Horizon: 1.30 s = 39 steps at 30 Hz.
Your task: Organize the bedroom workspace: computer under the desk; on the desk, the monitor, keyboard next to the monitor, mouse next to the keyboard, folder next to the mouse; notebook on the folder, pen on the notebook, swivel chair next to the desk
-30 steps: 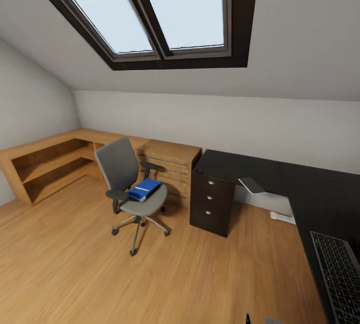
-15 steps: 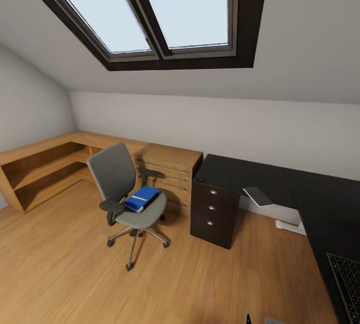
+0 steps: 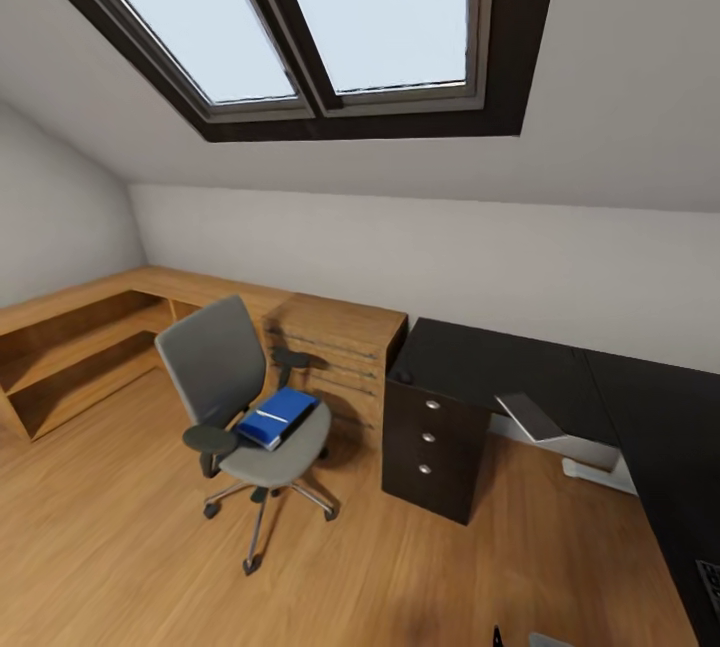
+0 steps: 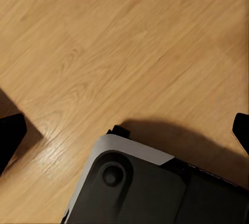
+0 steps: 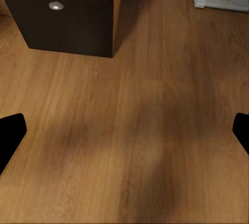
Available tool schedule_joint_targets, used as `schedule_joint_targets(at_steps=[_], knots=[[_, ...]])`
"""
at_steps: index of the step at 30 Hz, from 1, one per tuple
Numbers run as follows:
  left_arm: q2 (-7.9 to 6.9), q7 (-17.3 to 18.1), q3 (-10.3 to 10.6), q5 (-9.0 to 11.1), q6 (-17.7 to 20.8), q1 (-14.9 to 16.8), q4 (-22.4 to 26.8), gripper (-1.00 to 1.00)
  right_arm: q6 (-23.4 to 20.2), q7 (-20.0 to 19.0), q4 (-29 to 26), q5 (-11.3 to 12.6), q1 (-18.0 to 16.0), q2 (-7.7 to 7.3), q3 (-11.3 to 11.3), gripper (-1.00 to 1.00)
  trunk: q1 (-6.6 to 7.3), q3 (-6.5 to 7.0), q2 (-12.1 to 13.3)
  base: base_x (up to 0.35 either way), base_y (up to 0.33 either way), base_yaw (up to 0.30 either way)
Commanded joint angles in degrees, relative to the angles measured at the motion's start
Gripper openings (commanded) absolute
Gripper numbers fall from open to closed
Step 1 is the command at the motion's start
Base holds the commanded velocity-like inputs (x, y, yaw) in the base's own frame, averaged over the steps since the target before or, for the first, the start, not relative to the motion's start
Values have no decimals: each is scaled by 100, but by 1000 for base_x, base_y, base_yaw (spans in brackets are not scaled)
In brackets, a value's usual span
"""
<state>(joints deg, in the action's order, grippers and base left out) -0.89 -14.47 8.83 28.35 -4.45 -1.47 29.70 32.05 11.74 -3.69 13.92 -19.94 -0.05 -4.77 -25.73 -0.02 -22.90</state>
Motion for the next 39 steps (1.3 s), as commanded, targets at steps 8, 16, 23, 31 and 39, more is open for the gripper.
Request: schedule_joint_targets(at_steps=[8,16,23,31,39], knots=[[-8,-39,56,50,-21,-3,9,100,20,27,-1,49,-1,28,-50,100,-5,0,-2,335,0,0],[-8,-38,57,48,-21,-3,9,100,20,25,-1,73,-1,23,-44,100,-5,0,-2,335,0,0],[-7,-38,57,48,-21,-3,9,100,21,26,-1,71,-1,23,-49,100,-5,0,-2,335,0,0],[-3,-38,57,48,-21,-3,9,100,21,27,-1,70,-1,24,-47,100,-5,0,-2,335,0,73],[-7,-39,57,52,-27,-3,9,100,21,24,-1,68,-1,23,-46,100,-5,0,-2,264,0,200]])
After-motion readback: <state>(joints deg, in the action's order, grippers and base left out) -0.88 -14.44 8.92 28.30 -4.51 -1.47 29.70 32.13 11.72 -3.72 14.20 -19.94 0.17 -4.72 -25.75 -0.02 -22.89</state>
